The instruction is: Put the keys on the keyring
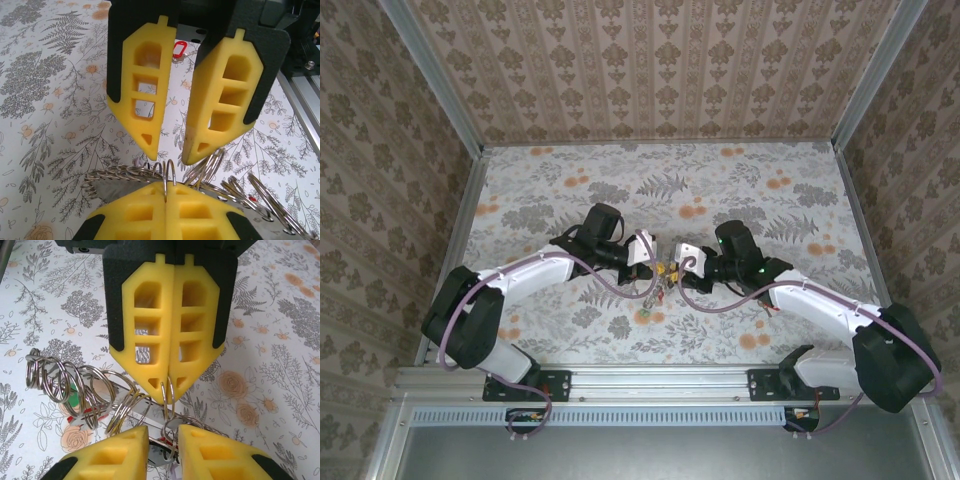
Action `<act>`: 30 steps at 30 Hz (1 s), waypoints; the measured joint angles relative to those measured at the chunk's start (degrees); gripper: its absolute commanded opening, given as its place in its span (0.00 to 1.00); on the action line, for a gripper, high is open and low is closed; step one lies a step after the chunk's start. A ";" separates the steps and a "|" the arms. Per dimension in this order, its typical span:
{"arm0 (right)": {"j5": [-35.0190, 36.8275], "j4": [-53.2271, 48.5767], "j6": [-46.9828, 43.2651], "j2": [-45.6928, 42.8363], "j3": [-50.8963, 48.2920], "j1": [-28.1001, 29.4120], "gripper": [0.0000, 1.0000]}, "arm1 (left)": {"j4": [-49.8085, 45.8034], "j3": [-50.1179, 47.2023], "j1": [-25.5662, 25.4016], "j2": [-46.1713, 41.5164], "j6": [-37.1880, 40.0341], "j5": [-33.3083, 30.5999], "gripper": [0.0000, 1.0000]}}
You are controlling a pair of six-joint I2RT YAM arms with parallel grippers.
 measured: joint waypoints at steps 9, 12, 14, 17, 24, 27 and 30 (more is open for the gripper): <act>2.14 0.09 0.13 -0.07 0.00 0.94 0.28 | -2.16 1.18 0.00 0.74 0.02 1.11 0.00; 2.89 0.02 -0.15 -0.11 0.00 0.94 0.30 | -2.60 1.29 0.00 0.79 0.02 1.29 0.00; 3.32 -0.28 -0.90 -0.42 0.00 0.94 0.30 | -2.82 1.46 0.00 0.79 0.02 1.40 0.00; 4.22 -1.95 -1.66 -1.51 0.00 0.94 0.32 | -3.23 1.53 0.00 0.79 0.02 1.42 0.00; 6.32 -4.79 -3.32 -4.26 0.00 0.94 0.31 | -3.74 1.68 0.00 0.79 0.07 1.68 0.00; 6.80 -5.18 -3.76 -4.46 0.00 0.92 0.30 | -4.28 1.79 -0.02 0.79 0.09 1.88 0.00; 6.95 -5.18 -3.72 -4.42 0.20 0.92 0.28 | -4.96 1.99 -0.17 0.85 0.39 2.16 0.00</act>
